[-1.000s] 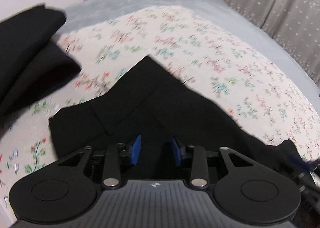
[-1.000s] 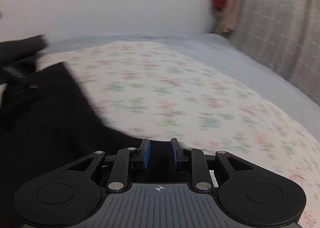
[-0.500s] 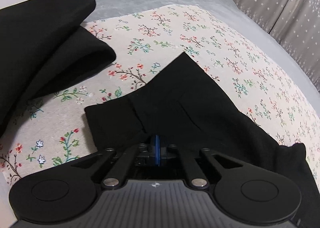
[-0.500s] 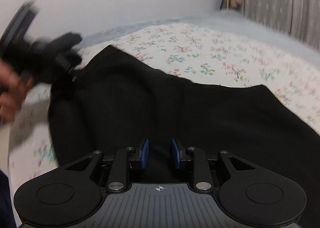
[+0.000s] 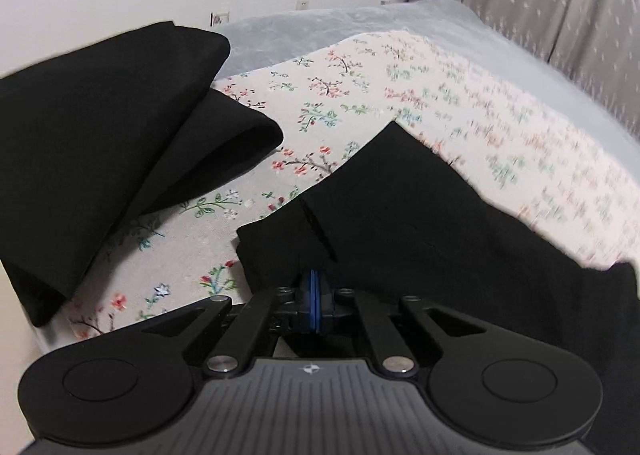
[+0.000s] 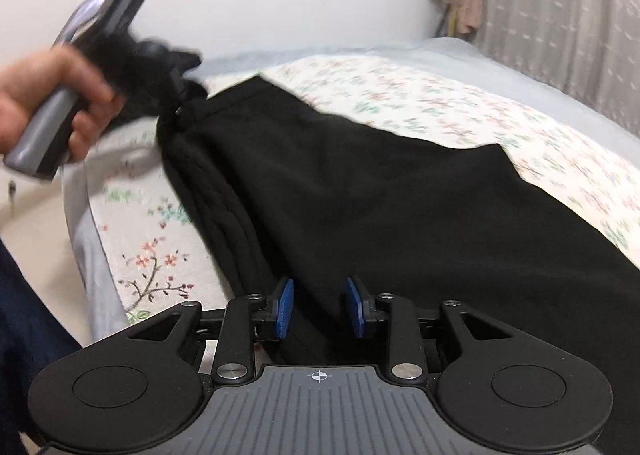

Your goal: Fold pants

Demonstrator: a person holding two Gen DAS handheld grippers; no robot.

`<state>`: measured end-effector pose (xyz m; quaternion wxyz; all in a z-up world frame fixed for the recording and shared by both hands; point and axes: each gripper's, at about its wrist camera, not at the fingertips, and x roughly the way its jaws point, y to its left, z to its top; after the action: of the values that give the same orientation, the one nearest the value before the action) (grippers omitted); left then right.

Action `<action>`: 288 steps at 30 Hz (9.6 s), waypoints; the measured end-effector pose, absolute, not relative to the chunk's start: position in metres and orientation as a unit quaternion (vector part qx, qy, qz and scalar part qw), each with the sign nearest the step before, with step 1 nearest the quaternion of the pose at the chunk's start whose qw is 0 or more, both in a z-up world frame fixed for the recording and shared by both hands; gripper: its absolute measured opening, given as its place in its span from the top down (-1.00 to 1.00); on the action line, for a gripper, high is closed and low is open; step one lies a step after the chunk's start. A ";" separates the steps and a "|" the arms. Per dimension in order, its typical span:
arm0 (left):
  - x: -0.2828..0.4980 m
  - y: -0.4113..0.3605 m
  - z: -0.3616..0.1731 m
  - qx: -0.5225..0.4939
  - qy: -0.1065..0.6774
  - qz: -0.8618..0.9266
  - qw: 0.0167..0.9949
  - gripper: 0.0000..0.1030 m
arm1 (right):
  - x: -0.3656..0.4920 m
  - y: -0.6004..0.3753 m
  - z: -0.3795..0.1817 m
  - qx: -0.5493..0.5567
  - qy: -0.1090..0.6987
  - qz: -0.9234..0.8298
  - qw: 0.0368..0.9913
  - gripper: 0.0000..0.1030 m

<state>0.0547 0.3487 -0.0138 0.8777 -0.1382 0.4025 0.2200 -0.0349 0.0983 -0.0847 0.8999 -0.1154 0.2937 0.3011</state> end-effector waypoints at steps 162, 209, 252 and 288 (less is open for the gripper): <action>0.040 -0.011 -0.050 0.149 0.398 -0.234 0.875 -0.37 | -0.204 -0.461 -0.096 0.551 0.251 -0.126 0.785 -0.46; 0.040 0.037 -0.047 0.058 0.424 -0.189 0.884 -0.57 | -0.144 -0.376 -0.053 0.413 0.102 -0.272 0.863 0.82; 0.068 0.066 -0.045 -0.090 0.443 -0.271 0.850 -0.66 | 0.042 -0.175 -0.074 0.303 0.418 0.207 0.831 -0.29; 0.091 0.103 -0.043 -0.190 0.466 -0.251 0.827 -0.64 | -0.037 -0.060 -0.064 -0.035 0.372 0.278 0.885 0.63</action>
<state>0.0911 0.1029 -0.0429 0.8271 -0.1895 0.4660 -0.2506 -0.0373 -0.0601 -0.0639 0.8849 -0.0349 0.3722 0.2780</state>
